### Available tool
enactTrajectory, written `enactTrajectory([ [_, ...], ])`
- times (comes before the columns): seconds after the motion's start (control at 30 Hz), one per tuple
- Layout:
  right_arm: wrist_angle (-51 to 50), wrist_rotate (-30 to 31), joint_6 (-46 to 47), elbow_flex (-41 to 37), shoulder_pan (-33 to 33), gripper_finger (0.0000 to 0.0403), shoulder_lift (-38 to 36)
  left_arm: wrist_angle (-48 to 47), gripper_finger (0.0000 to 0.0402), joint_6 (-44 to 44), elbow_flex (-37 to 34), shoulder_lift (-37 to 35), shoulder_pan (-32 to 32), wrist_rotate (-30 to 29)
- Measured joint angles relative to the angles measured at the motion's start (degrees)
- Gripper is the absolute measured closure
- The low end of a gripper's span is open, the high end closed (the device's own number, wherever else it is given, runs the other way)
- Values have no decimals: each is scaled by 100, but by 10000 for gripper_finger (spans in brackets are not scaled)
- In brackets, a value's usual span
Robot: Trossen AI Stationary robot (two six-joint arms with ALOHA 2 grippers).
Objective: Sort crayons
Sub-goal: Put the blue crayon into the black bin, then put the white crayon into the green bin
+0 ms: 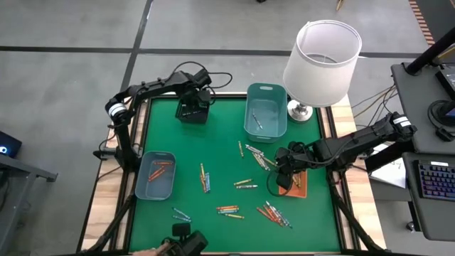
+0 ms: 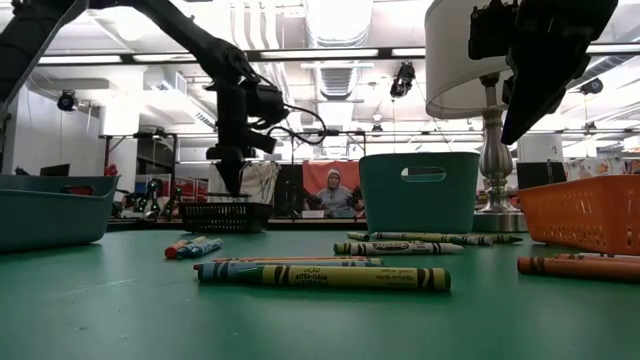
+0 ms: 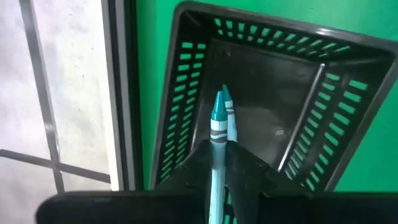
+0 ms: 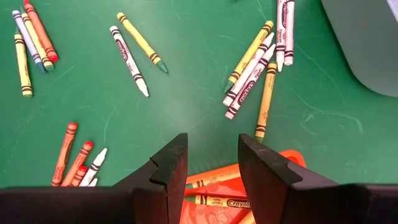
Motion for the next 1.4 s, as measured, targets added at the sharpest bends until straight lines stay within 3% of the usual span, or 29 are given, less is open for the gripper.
enactTrajectory([
  [0.27, 2, 192, 120, 0, -1, 273, 0, 82, 353, -554, 112, -60, -5, 189],
  [0.6, 31, 109, 1243, 0, 0, 273, 0, 282, 345, -670, 149, -154, -9, 452],
  [0.67, 228, 82, 1397, 1, 0, 273, 0, 207, 345, -947, 146, -344, -1, 882],
  [0.83, 1006, -271, 1467, 2, 12, 273, 0, 743, 347, -1932, -134, -1303, -54, 3049],
  [0.93, 1450, -319, 1361, 2, 69, 273, 0, 1728, 353, -2660, -717, -2078, -337, 3555],
  [1.1, 1855, -323, 1150, 2, 107, 273, 74, 3355, 360, -3858, -2052, -3354, -1282, 3167],
  [1.27, 1918, -319, 1123, 2, 105, 273, 230, 4666, 361, -4412, -3153, -4219, -2564, 2169],
  [1.4, 1984, -320, 1117, 2, 103, 273, 396, 5263, 361, -4621, -3649, -4562, -3494, 1266],
])
